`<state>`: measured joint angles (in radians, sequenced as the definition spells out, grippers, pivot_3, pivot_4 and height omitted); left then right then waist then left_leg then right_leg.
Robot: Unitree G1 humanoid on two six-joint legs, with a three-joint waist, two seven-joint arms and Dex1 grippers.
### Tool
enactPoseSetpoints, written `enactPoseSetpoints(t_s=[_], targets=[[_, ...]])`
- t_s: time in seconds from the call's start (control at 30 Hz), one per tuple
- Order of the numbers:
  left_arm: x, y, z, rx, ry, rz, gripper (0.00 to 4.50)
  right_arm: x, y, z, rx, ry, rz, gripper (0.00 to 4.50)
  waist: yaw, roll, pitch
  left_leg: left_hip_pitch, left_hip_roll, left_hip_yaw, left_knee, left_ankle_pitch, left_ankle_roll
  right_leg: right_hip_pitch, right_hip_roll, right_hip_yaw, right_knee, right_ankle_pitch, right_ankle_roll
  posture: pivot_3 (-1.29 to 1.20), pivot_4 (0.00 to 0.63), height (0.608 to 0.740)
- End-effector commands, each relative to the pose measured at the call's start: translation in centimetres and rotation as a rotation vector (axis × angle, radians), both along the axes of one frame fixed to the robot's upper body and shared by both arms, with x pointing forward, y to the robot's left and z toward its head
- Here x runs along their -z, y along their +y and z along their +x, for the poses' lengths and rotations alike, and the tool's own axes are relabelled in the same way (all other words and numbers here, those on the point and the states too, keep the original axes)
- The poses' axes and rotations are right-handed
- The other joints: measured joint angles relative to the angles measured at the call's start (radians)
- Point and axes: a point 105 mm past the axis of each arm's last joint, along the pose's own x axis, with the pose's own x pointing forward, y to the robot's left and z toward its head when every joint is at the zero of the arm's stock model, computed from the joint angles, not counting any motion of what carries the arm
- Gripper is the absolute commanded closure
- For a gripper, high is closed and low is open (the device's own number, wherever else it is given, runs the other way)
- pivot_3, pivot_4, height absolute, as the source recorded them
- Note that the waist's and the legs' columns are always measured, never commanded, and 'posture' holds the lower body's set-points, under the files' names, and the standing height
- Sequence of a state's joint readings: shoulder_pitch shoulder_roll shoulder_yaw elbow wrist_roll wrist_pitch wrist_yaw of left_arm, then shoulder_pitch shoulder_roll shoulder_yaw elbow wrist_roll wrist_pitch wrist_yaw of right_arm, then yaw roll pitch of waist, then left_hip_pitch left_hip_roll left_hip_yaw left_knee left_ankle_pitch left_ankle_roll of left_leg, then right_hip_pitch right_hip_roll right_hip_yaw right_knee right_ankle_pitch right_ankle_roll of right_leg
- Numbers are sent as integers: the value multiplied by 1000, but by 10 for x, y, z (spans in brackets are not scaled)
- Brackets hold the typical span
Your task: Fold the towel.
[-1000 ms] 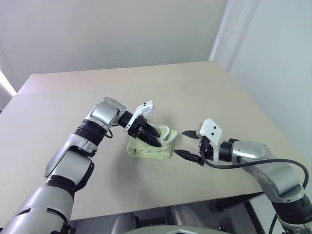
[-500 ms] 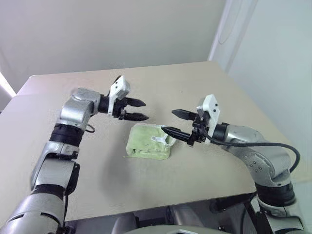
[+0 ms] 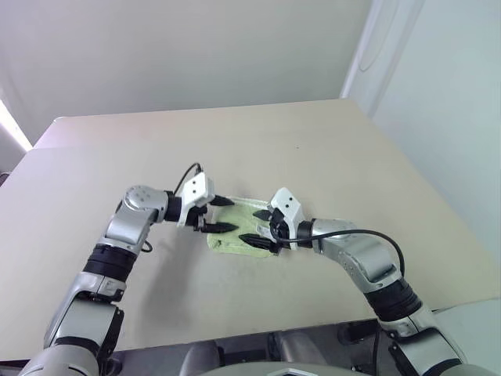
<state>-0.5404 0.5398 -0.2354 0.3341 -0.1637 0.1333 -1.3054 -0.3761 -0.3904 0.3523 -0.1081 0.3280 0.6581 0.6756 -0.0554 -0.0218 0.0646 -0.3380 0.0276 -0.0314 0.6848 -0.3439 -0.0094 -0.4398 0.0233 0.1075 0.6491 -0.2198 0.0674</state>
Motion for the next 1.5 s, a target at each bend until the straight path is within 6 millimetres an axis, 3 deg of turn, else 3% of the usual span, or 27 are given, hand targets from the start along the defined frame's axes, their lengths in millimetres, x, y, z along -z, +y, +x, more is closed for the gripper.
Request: enactPoseSetpoints(t_s=[0.03, 0.23, 0.3, 0.43, 0.67, 0.87, 1.1, 1.27, 1.5], targets=[[16, 4, -8, 60, -18, 98, 1032, 3, -3, 0, -4, -27, -33, 562, -4, 0, 0, 0, 0, 0, 0, 0, 0, 0, 0, 0, 0, 0, 0, 0, 0, 712], [25, -4, 2, 24, -24, 90, 1032, 17, -6, 2, 16, -17, -87, 562, -14, 0, 0, 8, 0, 0, 1, 0, 0, 12, 0, 0, -1, -2, -4, 0, 0, 712], [18, -9, 7, 21, -36, 67, 1032, 17, -5, 2, 13, -22, -94, 562, -14, 0, 0, 16, 0, 0, 0, 0, 0, 14, 0, 0, -1, -2, -4, 0, 0, 712], [-6, -12, 7, 37, -10, -11, 1032, 6, -7, 3, 10, -48, -79, 562, -16, 0, 0, 16, 0, 0, 0, 0, 0, 15, 0, 0, -1, -2, -4, 0, 0, 712], [-45, 15, -6, 45, 39, -60, 1032, -39, -10, -13, -84, -119, 15, 562, -17, 0, 0, 15, 0, 0, -2, 0, 0, 12, 0, 0, -1, -3, -3, 0, 0, 712], [-46, 58, 6, -106, 20, -5, 1032, -60, -2, -30, -232, -204, -25, 562, -17, 0, 1, 16, 0, 0, -2, 0, 0, 13, 0, 0, -1, -3, -3, 0, 0, 712], [-51, 69, 0, -137, -14, -6, 1032, -45, 16, -28, -342, -244, -141, 562, -17, 0, 1, 15, 0, 0, -2, 0, 0, 11, 0, 0, -2, -3, -4, 0, 0, 712], [-72, 68, -11, -135, -96, -72, 1032, -24, 15, -18, -351, -261, -240, 562, -14, -1, 1, 14, 1, 1, -2, 0, 0, 11, 0, 0, -3, -3, -3, 0, 0, 712], [-75, 82, -34, -179, -125, -130, 1032, -4, 9, -9, -333, -317, -356, 562, -19, 0, 2, 15, 1, 1, -3, 0, 0, 11, 0, 0, -3, -3, -4, 0, 0, 712]])
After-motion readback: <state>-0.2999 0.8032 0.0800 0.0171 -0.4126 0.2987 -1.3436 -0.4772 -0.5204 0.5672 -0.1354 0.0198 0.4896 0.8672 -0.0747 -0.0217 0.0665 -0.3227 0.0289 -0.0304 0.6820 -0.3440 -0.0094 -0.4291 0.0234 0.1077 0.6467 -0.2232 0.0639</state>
